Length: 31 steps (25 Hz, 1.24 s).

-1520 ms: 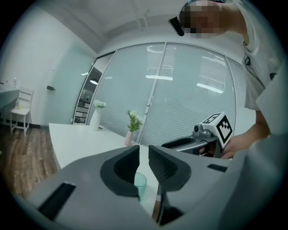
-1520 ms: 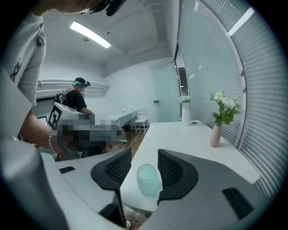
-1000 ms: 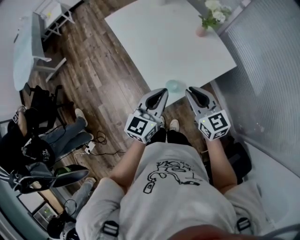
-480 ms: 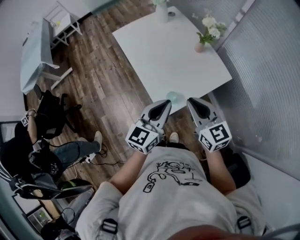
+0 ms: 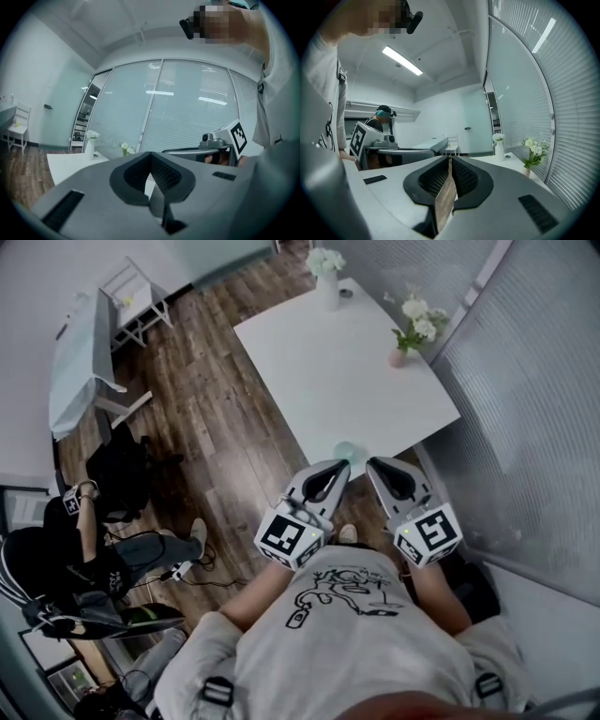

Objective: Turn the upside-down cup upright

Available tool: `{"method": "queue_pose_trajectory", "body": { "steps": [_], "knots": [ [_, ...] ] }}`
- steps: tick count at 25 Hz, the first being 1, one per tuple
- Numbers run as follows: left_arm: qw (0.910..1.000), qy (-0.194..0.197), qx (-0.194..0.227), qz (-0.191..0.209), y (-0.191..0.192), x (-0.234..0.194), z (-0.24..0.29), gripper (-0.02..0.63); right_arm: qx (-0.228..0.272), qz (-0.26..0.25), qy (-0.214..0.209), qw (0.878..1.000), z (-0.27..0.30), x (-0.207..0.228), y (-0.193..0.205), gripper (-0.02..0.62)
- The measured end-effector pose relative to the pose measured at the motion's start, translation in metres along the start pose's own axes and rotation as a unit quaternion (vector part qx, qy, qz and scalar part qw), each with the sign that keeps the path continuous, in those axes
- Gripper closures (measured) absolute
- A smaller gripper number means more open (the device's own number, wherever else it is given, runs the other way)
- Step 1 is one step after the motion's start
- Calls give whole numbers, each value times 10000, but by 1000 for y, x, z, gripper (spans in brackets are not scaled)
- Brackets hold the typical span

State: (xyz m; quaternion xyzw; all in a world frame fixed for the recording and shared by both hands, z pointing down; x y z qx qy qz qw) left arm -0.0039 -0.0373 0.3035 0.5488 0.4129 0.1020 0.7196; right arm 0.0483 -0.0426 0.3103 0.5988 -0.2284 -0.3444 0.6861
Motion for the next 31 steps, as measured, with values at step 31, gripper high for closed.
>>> {"method": "queue_pose_trajectory", "body": {
  "steps": [31],
  "knots": [
    [9999,-76,-28,100,-4,-2,1,604,-63,-99,126,9999,1,3,-8,554]
  ]
}}
Point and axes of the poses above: the fingertips, and each gripper's own axes: z forward along the fingers, x to its right, y out of its underside, the point moved 1 cm from there along -z, backward along the fingers, and after that the axes turned 14 degrees about -z, right-handed, at the moved point
